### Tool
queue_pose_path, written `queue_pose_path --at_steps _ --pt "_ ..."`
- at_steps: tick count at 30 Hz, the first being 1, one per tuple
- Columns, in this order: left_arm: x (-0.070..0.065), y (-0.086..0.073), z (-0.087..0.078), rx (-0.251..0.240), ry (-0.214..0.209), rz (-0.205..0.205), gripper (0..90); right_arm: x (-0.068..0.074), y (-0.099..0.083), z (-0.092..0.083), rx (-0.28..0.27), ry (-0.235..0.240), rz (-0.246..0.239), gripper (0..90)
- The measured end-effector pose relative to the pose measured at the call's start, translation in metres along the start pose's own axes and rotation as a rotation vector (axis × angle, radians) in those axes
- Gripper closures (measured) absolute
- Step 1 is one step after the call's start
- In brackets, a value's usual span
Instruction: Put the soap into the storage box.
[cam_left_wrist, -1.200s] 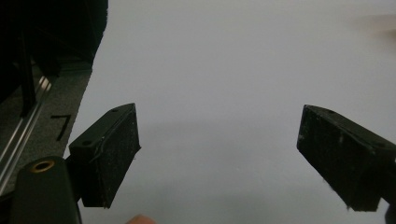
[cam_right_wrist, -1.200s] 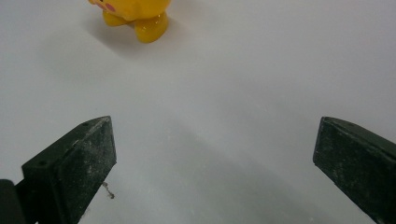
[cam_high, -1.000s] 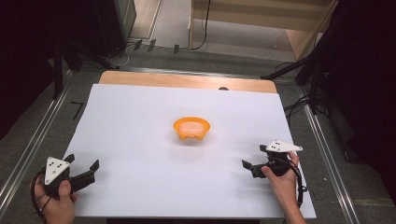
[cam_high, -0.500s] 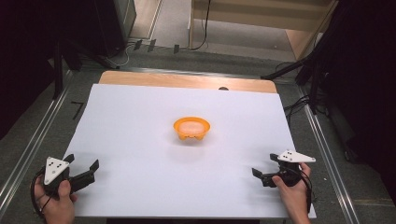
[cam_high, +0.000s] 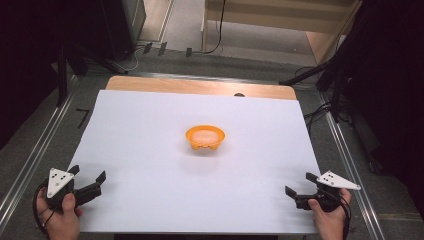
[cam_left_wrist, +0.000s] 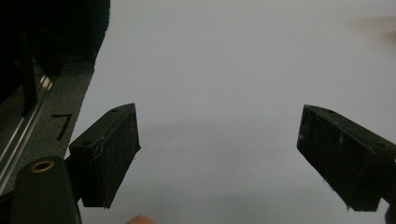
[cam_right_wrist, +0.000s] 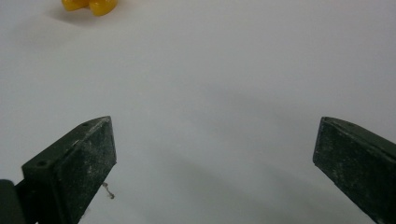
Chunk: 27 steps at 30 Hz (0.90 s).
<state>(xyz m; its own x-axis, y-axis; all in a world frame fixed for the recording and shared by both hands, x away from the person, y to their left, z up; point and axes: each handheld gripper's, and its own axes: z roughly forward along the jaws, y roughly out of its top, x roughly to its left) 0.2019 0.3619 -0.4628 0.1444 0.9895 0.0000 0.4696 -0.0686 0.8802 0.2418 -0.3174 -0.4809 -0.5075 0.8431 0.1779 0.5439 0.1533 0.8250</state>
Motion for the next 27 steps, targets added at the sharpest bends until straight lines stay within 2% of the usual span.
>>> queue_pose_path --at_steps 5,11,18,22,27 --pt "0.000 0.000 0.000 -0.003 -0.001 -0.002 13.6 -0.005 -0.008 -0.012 -0.036 -0.035 0.022 0.0" --pt "0.000 0.000 -0.001 -0.005 -0.005 -0.005 13.6 -0.008 -0.015 -0.019 -0.070 -0.039 0.032 0.0" --pt "0.001 0.000 0.000 -0.005 -0.009 -0.015 13.6 -0.013 -0.020 -0.019 -0.106 -0.044 0.107 0.0" --pt "0.002 0.000 0.001 0.007 -0.010 -0.021 13.7 -0.013 -0.019 -0.019 -0.105 -0.051 0.110 0.0" --pt "0.002 0.001 0.002 0.022 -0.008 -0.023 13.7 -0.011 -0.019 -0.018 -0.093 -0.065 0.090 0.0"
